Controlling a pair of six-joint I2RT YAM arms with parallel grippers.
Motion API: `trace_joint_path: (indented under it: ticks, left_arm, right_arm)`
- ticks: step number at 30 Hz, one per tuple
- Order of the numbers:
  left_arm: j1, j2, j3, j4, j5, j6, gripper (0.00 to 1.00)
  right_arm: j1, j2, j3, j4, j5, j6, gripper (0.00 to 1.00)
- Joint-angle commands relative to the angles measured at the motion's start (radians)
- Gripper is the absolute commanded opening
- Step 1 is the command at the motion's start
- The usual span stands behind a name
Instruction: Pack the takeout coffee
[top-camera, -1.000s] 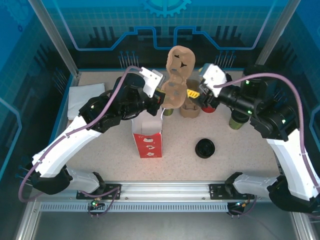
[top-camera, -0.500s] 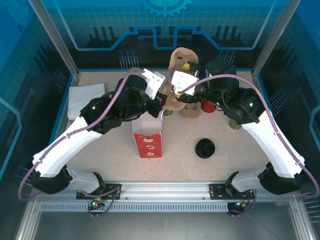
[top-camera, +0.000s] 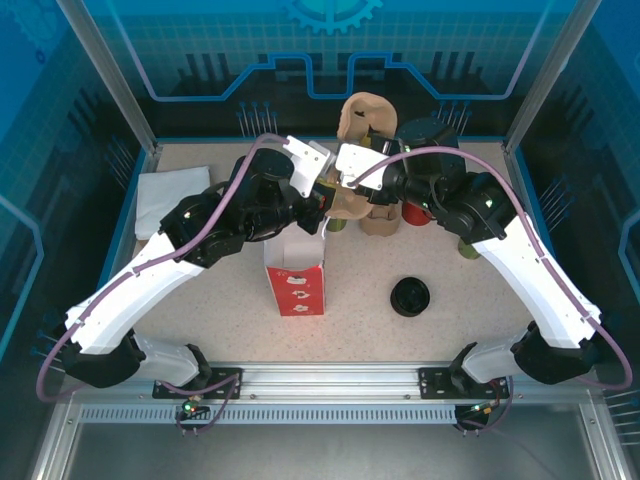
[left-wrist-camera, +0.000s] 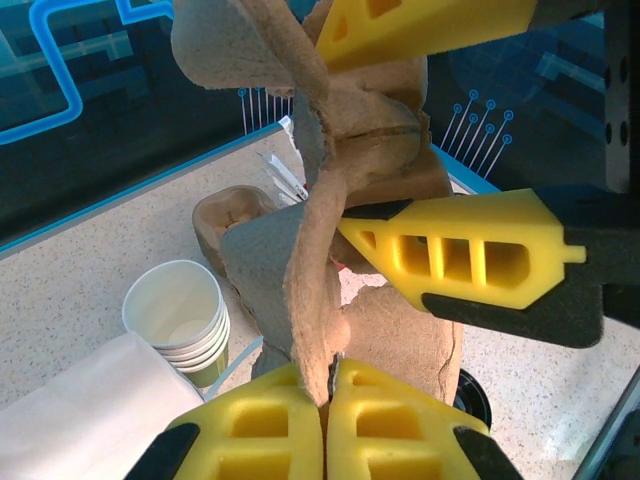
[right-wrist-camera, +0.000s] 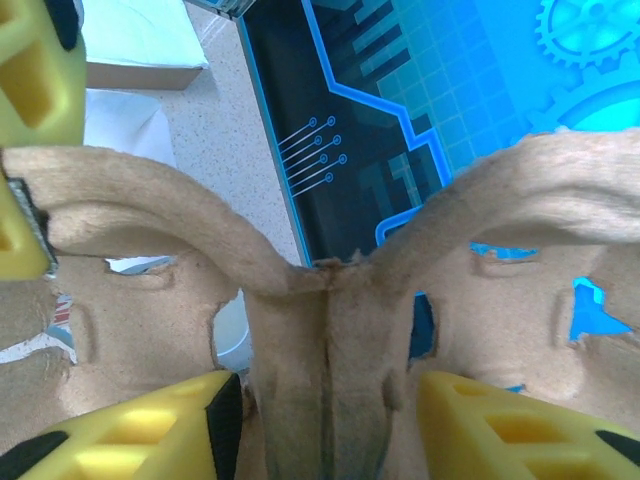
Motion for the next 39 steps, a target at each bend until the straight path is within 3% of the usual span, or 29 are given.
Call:
trace_joint_path:
  ticks: [1, 10, 16, 22, 27, 31, 39]
  left_arm:
    - [-0.009, 0.004, 0.032, 0.014, 0.002, 0.005, 0.00]
    - [-0.009, 0.006, 0.030, 0.014, -0.001, 0.004, 0.03]
    - [-0.009, -0.025, 0.002, 0.014, -0.001, -0.022, 0.34]
    - [0.024, -0.122, -0.042, -0.007, 0.046, -0.093, 0.53]
    - [0.132, -0.244, -0.083, -0.046, 0.121, -0.187, 0.62]
    - [0.291, -0.325, -0.094, -0.125, 0.199, -0.276, 0.64]
    - [0.516, -0.361, -0.194, -0.194, 0.414, -0.397, 0.73]
  right_arm:
    - [0.005, 0.011, 0.037, -0.008, -0.016, 0.025, 0.47]
    - [0.001, 0.022, 0.052, -0.025, -0.028, 0.042, 0.32]
    - [-0.014, 0.021, 0.048, -0.060, -0.035, 0.067, 0.25]
    - [-0.023, 0.019, 0.038, -0.082, -0.033, 0.077, 0.23]
    - [-0.024, 0.032, 0.065, -0.087, -0.051, 0.096, 0.23]
    - [-0.005, 0.067, 0.136, -0.102, -0.071, 0.112, 0.23]
    - [0.057, 0.167, 0.295, -0.078, -0.116, 0.146, 0.22]
